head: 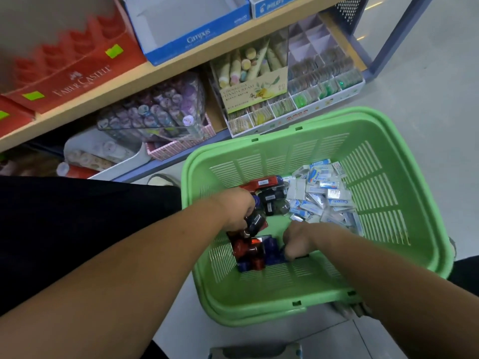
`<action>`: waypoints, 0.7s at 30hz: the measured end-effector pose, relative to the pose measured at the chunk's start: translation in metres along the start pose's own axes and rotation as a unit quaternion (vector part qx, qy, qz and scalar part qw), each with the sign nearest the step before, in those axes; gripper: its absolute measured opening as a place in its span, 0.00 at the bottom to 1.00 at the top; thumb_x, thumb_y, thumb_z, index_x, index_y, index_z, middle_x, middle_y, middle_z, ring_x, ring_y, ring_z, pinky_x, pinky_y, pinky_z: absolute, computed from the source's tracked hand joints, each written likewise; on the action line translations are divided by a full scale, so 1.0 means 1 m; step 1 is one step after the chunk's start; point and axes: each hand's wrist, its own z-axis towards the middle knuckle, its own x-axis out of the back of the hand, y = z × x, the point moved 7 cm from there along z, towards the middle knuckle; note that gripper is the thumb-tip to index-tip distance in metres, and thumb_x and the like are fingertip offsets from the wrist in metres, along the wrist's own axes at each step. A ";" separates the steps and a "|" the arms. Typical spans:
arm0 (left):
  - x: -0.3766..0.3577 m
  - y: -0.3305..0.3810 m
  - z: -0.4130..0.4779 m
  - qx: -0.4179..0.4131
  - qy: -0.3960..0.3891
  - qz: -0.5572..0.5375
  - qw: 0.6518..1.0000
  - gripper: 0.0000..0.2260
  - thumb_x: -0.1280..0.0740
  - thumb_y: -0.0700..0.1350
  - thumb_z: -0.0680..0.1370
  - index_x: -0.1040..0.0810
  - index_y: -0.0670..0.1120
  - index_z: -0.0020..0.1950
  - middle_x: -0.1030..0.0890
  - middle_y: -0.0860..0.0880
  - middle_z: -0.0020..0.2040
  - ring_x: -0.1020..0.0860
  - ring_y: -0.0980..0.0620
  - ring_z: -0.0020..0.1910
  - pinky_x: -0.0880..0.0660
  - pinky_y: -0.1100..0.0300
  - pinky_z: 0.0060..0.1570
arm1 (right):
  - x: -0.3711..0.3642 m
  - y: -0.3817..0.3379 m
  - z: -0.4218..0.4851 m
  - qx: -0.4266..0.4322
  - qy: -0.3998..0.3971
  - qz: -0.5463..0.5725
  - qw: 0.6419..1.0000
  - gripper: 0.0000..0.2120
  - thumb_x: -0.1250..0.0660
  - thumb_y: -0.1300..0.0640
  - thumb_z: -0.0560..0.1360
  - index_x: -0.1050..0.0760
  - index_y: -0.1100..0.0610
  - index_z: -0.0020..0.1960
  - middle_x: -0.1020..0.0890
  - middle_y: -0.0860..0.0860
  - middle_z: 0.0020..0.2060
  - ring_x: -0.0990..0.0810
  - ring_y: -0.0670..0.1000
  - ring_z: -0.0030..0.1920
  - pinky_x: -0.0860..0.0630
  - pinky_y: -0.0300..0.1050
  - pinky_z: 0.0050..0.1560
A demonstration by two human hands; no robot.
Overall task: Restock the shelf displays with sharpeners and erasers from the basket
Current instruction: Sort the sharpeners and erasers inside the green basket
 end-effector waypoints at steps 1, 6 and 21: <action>-0.001 -0.001 -0.001 0.002 0.000 0.012 1.000 0.06 0.28 0.46 0.78 0.22 0.47 0.52 0.22 0.48 0.51 0.24 0.49 0.47 0.32 0.59 0.37 | -0.001 0.000 0.000 -0.004 -0.006 -0.033 0.999 0.25 0.33 0.38 0.71 0.21 0.55 0.59 0.28 0.56 0.60 0.30 0.57 0.64 0.28 0.60 0.66; -0.008 0.005 -0.002 -0.004 0.008 0.098 0.995 0.06 0.30 0.45 0.79 0.21 0.49 0.55 0.21 0.50 0.51 0.23 0.49 0.49 0.26 0.56 0.43 | 0.001 -0.014 -0.004 0.042 0.013 0.006 0.999 0.20 0.27 0.42 0.71 0.25 0.50 0.57 0.22 0.52 0.55 0.25 0.56 0.61 0.26 0.53 0.64; 0.018 -0.019 0.005 0.081 0.118 -0.048 0.989 0.08 0.31 0.40 0.78 0.21 0.52 0.54 0.21 0.50 0.55 0.23 0.48 0.51 0.23 0.54 0.50 | 0.026 -0.041 -0.008 0.120 0.107 0.343 0.925 0.10 0.24 0.64 0.73 0.19 0.54 0.51 0.16 0.55 0.50 0.17 0.53 0.47 0.15 0.50 0.48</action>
